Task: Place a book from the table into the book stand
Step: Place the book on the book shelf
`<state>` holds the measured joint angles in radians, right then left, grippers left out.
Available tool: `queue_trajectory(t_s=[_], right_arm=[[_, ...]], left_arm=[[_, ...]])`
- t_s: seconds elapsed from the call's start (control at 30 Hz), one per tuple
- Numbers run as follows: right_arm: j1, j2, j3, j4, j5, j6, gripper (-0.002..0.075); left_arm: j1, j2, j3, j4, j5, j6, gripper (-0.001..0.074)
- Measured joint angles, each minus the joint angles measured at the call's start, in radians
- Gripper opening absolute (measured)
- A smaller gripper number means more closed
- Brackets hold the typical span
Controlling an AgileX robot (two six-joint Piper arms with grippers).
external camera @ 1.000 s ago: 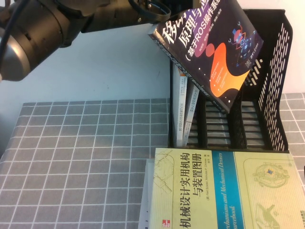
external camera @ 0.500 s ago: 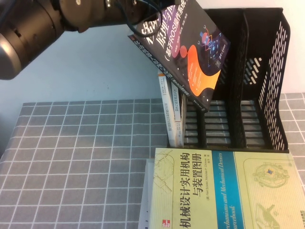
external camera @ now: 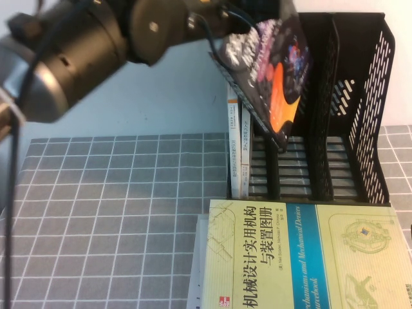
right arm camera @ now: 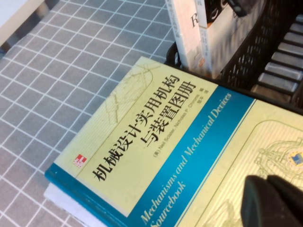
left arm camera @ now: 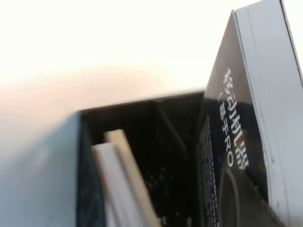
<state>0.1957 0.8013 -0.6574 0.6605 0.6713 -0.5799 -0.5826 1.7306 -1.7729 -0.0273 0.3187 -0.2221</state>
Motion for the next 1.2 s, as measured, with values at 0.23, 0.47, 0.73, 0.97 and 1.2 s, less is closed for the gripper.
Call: queue_trajectory(t_s=[0.23,0.47,0.73,0.97,1.2], right_arm=[[0.000,0.000,0.000,0.000,0.002,0.000,-0.0003],[0.000,0.000,0.000,0.000,0.005,0.000,-0.0003],[0.000,0.000,0.000,0.000,0.043,0.000,-0.0003],[0.000,0.000,0.000,-0.002,0.057,0.000,-0.0003],[0.000,-0.023,0.000,-0.033,0.057,0.000,-0.0003]], left_arm=[[-0.034,0.098,-0.002,0.021,-0.008,0.000,0.0117],[-0.038,0.167,-0.002,0.115,-0.029,-0.102,0.0117],[-0.043,0.181,-0.002,0.243,-0.063,-0.222,0.0117],[-0.041,0.177,-0.002,0.264,-0.098,-0.229,0.0253],[-0.037,0.104,-0.010,0.264,-0.071,-0.229,0.0351]])
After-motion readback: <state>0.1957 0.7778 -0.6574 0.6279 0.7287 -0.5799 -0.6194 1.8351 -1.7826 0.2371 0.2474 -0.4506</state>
